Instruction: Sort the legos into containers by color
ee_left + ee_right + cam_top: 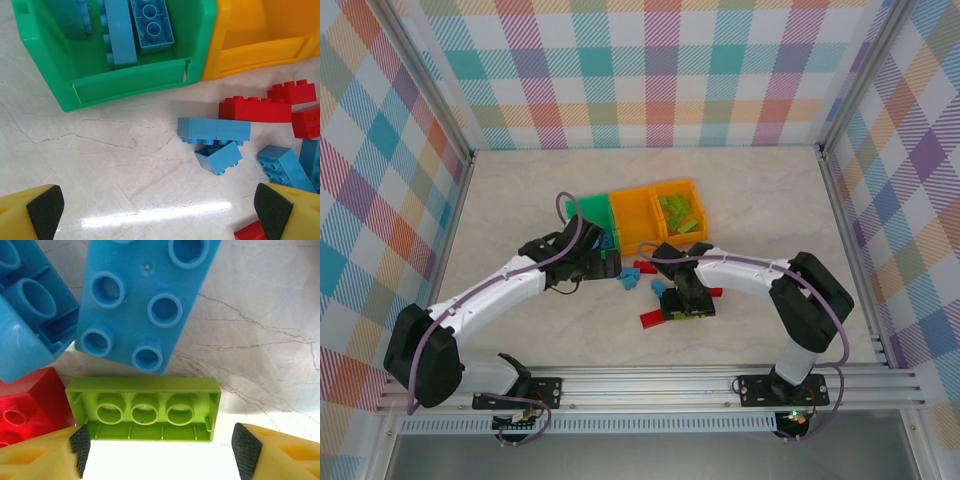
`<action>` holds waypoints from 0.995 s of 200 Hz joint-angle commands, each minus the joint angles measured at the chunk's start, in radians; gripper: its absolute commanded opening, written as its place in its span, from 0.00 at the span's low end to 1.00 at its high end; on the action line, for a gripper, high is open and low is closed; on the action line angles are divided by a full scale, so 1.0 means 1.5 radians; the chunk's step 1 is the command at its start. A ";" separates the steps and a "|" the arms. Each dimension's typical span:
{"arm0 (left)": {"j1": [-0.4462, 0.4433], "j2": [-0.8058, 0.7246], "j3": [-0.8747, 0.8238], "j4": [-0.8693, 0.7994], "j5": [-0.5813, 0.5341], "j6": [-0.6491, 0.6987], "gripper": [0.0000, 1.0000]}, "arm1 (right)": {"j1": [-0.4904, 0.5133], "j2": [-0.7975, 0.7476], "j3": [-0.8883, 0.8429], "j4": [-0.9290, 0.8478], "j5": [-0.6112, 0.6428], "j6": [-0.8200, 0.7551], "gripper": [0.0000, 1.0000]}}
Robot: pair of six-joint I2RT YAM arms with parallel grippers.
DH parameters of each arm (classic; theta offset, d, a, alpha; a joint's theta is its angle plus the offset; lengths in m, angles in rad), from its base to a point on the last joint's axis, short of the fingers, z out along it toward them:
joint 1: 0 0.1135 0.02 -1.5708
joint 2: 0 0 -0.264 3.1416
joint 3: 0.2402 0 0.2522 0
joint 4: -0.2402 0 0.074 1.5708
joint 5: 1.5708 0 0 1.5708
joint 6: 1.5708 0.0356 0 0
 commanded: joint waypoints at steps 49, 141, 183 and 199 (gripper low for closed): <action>0.005 -0.020 -0.013 -0.004 -0.007 -0.005 1.00 | -0.016 -0.011 -0.010 -0.018 0.025 0.009 0.66; 0.006 -0.011 -0.013 0.005 -0.002 -0.003 1.00 | -0.023 -0.025 -0.004 -0.013 0.004 -0.009 0.76; 0.005 -0.009 -0.014 0.005 0.001 0.000 1.00 | -0.023 -0.011 0.006 -0.002 -0.002 -0.026 0.78; 0.005 -0.008 -0.014 0.007 -0.001 0.000 1.00 | -0.023 0.000 0.010 -0.003 0.001 -0.035 0.79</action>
